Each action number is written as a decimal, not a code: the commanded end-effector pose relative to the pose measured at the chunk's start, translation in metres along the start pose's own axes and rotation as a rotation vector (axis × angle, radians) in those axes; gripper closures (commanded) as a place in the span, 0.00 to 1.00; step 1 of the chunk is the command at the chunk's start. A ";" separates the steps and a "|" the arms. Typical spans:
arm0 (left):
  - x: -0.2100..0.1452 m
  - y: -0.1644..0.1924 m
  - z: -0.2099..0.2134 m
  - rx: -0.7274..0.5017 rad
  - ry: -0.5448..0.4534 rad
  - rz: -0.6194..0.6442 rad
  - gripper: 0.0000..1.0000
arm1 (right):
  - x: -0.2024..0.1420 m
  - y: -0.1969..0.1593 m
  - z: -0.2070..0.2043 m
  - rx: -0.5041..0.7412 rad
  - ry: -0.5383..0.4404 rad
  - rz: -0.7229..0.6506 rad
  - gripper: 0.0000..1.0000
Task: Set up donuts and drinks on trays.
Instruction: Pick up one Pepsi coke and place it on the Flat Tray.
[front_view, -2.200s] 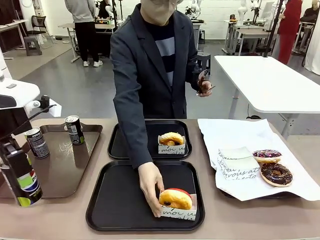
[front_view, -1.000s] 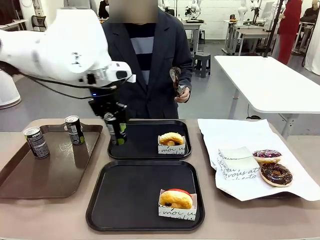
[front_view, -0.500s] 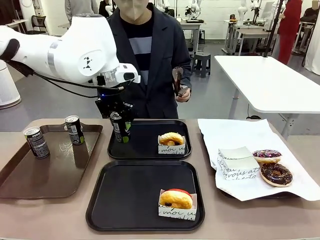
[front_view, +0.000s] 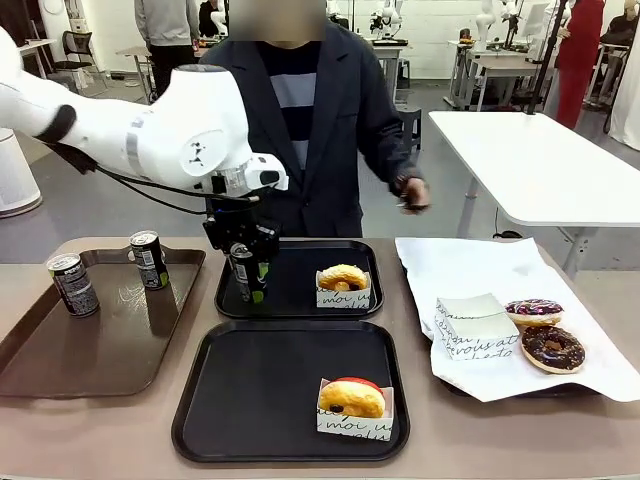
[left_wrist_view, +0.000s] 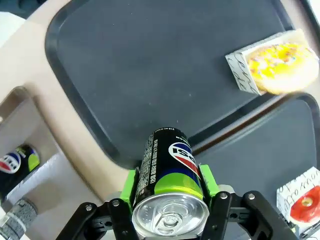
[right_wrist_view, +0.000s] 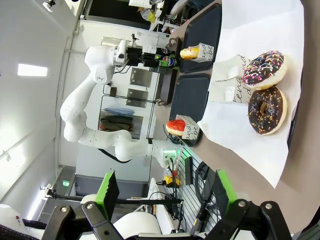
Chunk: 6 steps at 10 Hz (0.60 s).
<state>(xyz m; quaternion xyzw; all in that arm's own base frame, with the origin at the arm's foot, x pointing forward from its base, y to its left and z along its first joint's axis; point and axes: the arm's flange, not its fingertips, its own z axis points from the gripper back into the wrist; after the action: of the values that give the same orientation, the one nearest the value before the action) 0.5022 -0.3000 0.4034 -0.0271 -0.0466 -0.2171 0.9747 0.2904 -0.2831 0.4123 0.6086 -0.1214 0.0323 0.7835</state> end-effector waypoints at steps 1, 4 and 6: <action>0.029 -0.008 -0.001 0.028 -0.027 0.037 0.41 | 0.000 0.001 -0.001 0.008 -0.001 0.006 0.00; 0.033 -0.003 -0.004 0.033 -0.023 0.048 0.39 | 0.000 0.001 -0.001 0.008 -0.001 0.006 0.00; 0.035 -0.003 -0.008 0.043 -0.008 0.048 0.39 | 0.000 0.001 -0.001 0.008 -0.001 0.006 0.00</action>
<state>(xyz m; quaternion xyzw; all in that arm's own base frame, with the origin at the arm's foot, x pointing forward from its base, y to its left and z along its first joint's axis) 0.5294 -0.3135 0.3974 -0.0283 -0.0529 -0.2043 0.9771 0.2904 -0.2831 0.4123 0.6086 -0.1214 0.0323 0.7835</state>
